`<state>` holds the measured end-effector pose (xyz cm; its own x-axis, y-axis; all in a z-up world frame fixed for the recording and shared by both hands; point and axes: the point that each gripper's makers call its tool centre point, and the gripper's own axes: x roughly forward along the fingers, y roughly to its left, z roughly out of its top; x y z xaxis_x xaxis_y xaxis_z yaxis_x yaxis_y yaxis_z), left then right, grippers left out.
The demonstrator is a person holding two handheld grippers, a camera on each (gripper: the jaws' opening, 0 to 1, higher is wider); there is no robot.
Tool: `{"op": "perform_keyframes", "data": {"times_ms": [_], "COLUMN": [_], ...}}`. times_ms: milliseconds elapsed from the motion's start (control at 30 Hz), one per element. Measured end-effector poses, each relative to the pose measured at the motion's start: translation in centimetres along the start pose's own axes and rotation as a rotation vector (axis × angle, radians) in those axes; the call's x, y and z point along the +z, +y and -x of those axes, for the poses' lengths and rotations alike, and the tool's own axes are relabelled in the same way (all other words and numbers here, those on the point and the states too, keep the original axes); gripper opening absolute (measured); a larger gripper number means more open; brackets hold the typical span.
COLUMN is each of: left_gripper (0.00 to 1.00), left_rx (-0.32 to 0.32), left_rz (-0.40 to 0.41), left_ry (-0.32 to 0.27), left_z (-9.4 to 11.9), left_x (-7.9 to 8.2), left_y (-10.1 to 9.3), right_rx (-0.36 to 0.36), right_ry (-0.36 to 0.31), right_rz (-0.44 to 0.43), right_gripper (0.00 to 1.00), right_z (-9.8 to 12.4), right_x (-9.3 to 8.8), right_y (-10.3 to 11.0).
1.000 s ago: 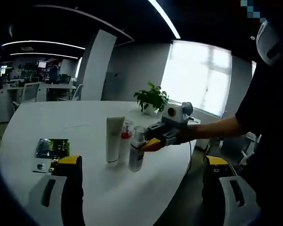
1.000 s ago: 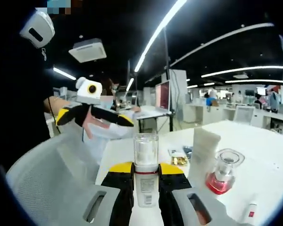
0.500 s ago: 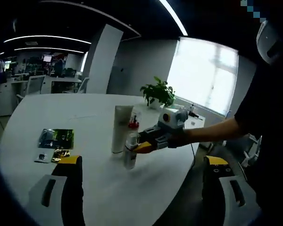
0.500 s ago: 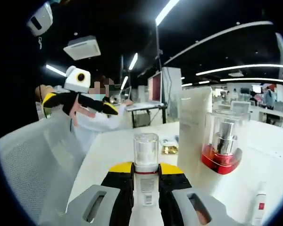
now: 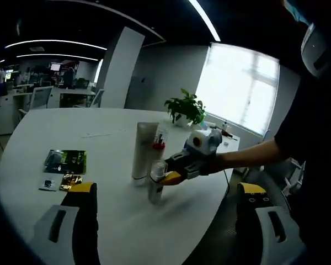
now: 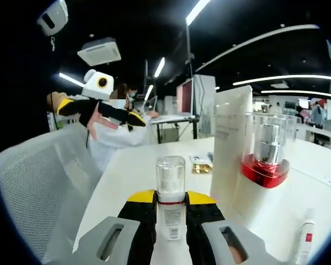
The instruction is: Arrange the skincare products in the storage area until every visible bottle or jar stands upright without overlapping.
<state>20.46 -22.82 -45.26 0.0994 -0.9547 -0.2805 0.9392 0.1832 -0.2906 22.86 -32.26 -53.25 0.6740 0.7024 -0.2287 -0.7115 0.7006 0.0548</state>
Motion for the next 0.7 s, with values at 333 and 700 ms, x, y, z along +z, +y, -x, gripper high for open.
{"op": "perform_keyframes", "data": {"times_ms": [333,700], "left_gripper": [0.97,0.97], "left_rx": [-0.009,-0.007], "left_rz": [0.007,0.015], "left_ry": [0.005,0.012], "left_z": [-0.2,-0.2], "left_x": [-0.3,-0.3], "left_y": [-0.2,-0.4], "right_rx": [0.029,0.021], "right_ry": [0.055,0.152], "right_rz": [0.041,0.034], "right_gripper": [0.12,0.17], "right_z": [0.0,-0.1], "right_x": [-0.3,-2.3], "right_y": [0.5,0.9]}}
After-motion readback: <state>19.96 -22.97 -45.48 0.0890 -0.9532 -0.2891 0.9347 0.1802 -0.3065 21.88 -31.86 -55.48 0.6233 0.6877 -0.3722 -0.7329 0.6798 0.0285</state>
